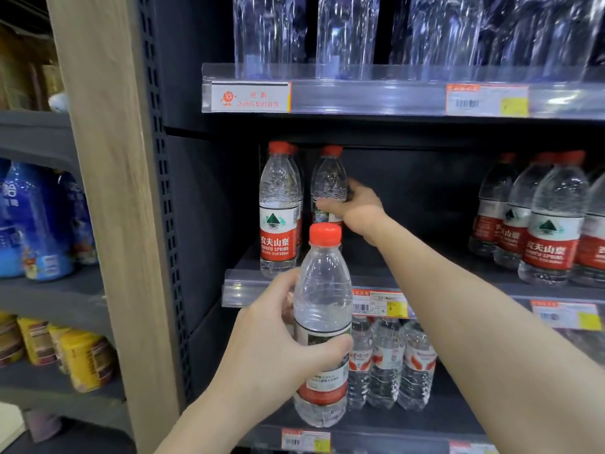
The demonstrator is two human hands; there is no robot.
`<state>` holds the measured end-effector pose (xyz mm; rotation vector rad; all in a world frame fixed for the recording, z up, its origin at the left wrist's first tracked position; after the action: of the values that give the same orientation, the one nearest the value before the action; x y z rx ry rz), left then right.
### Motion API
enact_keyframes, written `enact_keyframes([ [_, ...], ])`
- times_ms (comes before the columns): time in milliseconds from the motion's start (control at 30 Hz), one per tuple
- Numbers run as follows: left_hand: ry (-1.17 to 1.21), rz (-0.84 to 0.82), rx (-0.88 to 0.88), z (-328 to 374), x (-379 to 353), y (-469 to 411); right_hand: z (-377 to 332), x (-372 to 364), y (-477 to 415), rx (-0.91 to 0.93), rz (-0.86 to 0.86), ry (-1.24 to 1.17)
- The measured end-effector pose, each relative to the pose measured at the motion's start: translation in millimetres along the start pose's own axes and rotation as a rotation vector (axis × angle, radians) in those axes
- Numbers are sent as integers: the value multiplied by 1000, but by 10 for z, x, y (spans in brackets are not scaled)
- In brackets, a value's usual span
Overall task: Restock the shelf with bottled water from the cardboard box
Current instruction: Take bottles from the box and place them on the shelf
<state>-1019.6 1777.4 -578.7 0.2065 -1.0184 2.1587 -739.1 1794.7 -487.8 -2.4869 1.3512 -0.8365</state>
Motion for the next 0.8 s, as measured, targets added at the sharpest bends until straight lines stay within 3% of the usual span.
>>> enact_keyframes([
  [200,79,0,-14,240,43,-311,-25,339,444,-62,37,-175],
  [333,83,34,-4,389,100,-747,-228,431,1041,12,-273,-366],
  [433,78,51,-1,432,87,-1081,-284,443,1331,42,-383,-318],
  [600,65,138,54,317,-14,-1439,-297,454,1294,128,-179,-93],
  [667,89,188,113,209,-53,-1480,-247,452,1216,102,-78,-122],
  [800,127,219,146,94,-108,-1546,-171,433,1080,48,-32,-197],
])
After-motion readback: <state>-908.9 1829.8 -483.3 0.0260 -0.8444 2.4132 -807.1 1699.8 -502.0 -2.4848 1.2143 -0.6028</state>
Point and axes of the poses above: each hand's wrist, its own y-axis away from the middle knuckle, its own x-axis out of the back of the hand, z = x × y, the point moved 10 cm from there along -y, towards the middle knuckle, and after that the axes turned 1 degree about -y, right-handed, at the moved point
